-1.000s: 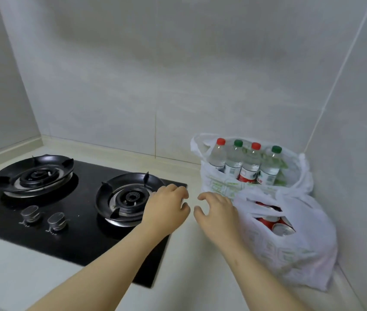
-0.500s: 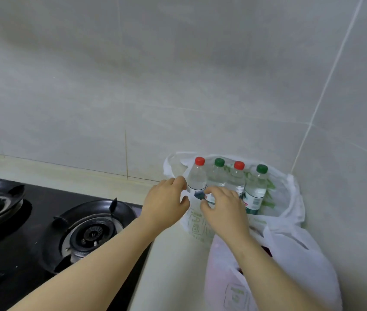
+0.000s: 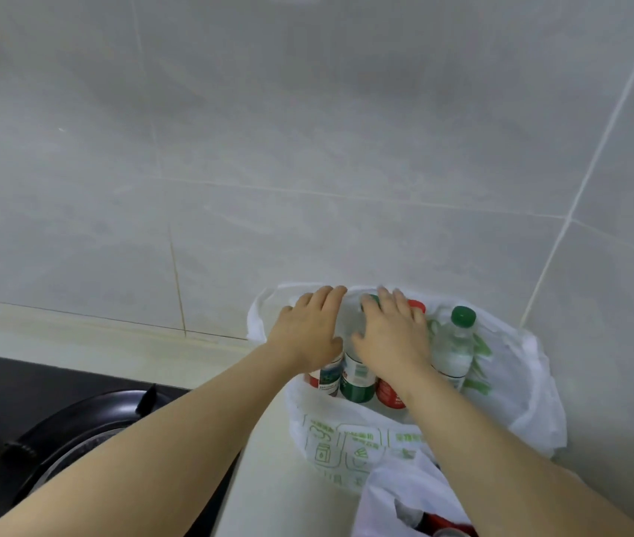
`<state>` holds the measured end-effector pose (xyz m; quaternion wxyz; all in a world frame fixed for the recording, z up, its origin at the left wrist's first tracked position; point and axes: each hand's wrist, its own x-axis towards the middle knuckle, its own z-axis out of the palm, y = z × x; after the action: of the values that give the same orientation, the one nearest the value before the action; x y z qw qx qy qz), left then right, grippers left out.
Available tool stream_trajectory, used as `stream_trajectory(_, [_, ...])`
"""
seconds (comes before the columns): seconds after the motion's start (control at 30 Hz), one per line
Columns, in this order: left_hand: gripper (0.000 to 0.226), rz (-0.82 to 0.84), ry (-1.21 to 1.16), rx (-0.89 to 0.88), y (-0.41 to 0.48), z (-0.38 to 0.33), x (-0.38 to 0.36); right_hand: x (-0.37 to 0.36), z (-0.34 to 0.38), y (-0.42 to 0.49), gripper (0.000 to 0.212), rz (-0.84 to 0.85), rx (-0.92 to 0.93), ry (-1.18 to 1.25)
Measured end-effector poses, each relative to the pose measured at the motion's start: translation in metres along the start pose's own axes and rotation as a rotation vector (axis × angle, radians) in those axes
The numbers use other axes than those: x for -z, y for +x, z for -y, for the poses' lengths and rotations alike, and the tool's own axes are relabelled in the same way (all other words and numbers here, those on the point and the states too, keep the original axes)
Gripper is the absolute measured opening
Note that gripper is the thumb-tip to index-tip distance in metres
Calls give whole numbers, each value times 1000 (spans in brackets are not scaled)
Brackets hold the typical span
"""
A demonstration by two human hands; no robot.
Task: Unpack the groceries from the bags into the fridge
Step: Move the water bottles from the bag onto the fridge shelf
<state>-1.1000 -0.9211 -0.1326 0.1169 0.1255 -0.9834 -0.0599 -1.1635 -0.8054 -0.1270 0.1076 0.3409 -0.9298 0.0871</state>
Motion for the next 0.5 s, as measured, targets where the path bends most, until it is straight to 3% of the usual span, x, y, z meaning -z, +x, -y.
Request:
stream_trajectory(0.13, [72,85,14,32,20,7,-11,-8,-6,23,67,189,35,-108])
stream_trajectory(0.27, [67,129,16,57,20,5,-26,-14,-7,28,67,159,47,-97])
stream_trajectory(0.43, [56,-53,64,96,14,2,-28,-14,-7,24,52,42,65,-27])
stream_trajectory(0.5, [48,-261,90,12,11,4,-31,-16,-8,17,47,5,82,23])
